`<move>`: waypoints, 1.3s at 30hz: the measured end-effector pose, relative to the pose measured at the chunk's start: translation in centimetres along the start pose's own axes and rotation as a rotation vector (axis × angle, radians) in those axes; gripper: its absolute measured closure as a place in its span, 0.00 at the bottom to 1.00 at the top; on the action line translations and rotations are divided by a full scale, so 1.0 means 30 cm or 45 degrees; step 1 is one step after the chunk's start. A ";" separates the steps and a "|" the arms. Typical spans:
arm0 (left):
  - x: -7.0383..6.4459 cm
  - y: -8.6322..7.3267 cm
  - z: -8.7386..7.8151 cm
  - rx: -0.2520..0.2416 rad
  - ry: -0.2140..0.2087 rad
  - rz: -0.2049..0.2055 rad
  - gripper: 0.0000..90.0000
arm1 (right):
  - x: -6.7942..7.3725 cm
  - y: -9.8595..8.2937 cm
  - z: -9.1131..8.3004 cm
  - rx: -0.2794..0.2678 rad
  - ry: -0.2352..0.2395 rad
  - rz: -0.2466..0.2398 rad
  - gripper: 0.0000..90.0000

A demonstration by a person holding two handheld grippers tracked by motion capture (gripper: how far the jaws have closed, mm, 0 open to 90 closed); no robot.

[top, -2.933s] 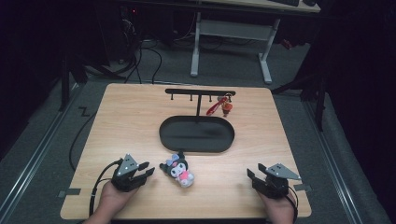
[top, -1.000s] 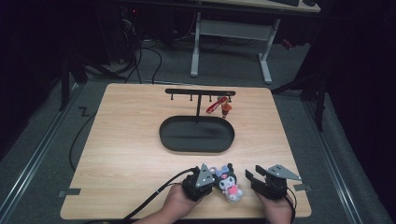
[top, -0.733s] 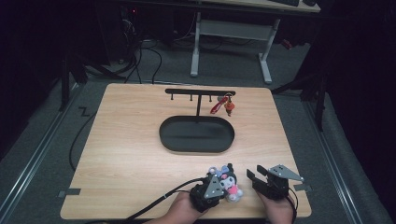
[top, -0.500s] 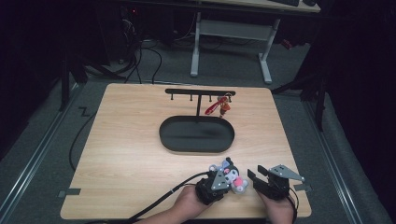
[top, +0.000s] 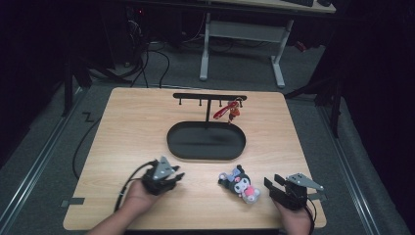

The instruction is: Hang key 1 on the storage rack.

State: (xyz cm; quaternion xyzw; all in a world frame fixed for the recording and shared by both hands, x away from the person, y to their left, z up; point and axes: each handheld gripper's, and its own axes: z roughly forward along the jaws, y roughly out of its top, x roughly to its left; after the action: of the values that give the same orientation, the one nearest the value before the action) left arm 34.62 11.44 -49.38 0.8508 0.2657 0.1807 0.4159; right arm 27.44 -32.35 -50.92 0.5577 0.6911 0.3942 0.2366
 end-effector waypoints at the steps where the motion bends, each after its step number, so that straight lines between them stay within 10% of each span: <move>1: 0.032 -0.020 -0.024 -0.016 0.034 -0.034 0.69 | 0.000 0.000 0.002 0.004 -0.005 -0.002 0.57; 4: 0.108 -0.102 -0.067 -0.046 0.139 -0.108 0.57 | 0.006 0.002 0.010 0.024 -0.019 -0.008 0.58; 12: 0.223 -0.169 -0.078 -0.013 0.182 -0.266 0.41 | 0.030 0.016 0.028 0.088 -0.060 -0.075 0.61; 27: 0.213 -0.162 -0.099 -0.041 0.154 -0.214 0.34 | 0.059 0.062 0.018 0.170 -0.108 -0.144 0.53; 39: 0.218 -0.162 -0.114 -0.044 0.169 -0.226 0.34 | 0.100 0.093 0.048 0.368 -0.126 -0.246 0.47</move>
State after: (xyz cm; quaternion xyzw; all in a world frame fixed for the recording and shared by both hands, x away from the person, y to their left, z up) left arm 36.53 19.96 -50.70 0.8028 0.3638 0.2036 0.4262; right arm 29.39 -28.89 -49.16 0.5357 0.7784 0.2383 0.2244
